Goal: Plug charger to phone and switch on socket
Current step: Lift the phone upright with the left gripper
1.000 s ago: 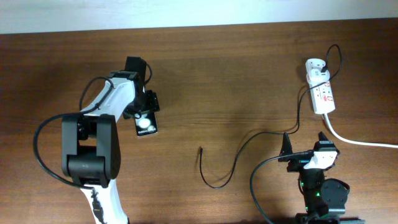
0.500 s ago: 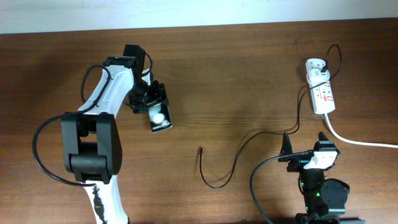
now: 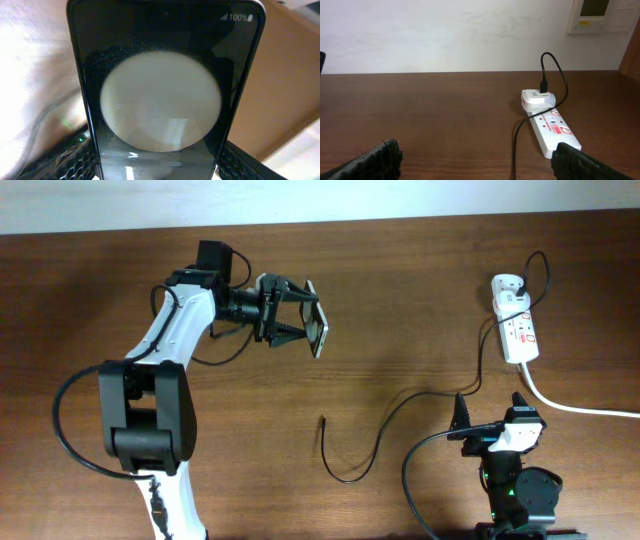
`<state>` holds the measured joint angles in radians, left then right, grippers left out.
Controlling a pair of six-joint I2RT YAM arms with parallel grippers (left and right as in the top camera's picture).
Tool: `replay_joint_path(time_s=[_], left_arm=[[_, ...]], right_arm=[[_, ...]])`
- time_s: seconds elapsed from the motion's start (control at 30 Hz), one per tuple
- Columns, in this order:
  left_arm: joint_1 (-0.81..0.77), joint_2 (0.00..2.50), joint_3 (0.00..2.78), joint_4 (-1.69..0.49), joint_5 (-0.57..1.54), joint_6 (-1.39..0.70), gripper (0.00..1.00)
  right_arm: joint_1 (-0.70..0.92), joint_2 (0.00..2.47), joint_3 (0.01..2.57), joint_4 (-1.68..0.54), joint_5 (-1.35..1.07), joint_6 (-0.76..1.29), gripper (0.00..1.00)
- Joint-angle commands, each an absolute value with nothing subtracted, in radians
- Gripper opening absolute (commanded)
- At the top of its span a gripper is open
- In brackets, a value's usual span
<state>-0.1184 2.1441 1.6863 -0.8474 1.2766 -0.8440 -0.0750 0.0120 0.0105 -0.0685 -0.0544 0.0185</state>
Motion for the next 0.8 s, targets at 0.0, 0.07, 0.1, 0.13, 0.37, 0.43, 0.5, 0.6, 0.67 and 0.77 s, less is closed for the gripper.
replay_joint_path(time_s=[0.0,0.07,0.1,0.13,0.37,0.43,0.5,0.6,0.67,0.77], left_arm=[[-0.11,2.149,1.711,-0.846,1.449,-0.986,0.0],[-0.107,2.149,1.711,-0.846,1.505,-1.031,0.0],[-0.107,2.149,1.711,-0.846,1.546,-1.069,0.0],[-0.107,2.149,1.711,-0.846,1.574,-1.137,0.0],[-0.107,2.149,1.711,-0.846,1.574,-1.325,0.0],[-0.107,2.149,1.711,-0.846,1.574,-1.324,0.0],[-0.107,2.149,1.711,-0.845,1.574,-1.324,0.0],[-0.107,2.149,1.711,-0.845,1.574,-1.324,0.0],[-0.107,2.149,1.711,-0.845,1.574,-1.324,0.0],[-0.107,2.149,1.711,-0.793,1.574,-1.323,0.0]], right_arm=[[-0.067,0.006,0.006,-0.073,-0.071,0.015,0.99],[-0.067,0.006,0.006,-0.073,-0.071,0.015,0.99],[-0.067,0.006,0.006,-0.073,-0.071,0.015,0.99],[-0.067,0.006,0.006,-0.073,-0.071,0.015,0.99],[-0.067,0.006,0.006,-0.073,-0.071,0.015,0.99],[-0.067,0.006,0.006,-0.073,-0.071,0.015,0.99],[-0.067,0.006,0.006,-0.073,-0.071,0.015,0.99],[-0.067,0.006,0.006,-0.073,-0.071,0.015,0.99],[-0.067,0.006,0.006,-0.073,-0.071,0.015,0.99],[-0.067,0.006,0.006,-0.073,-0.071,0.015,0.99]])
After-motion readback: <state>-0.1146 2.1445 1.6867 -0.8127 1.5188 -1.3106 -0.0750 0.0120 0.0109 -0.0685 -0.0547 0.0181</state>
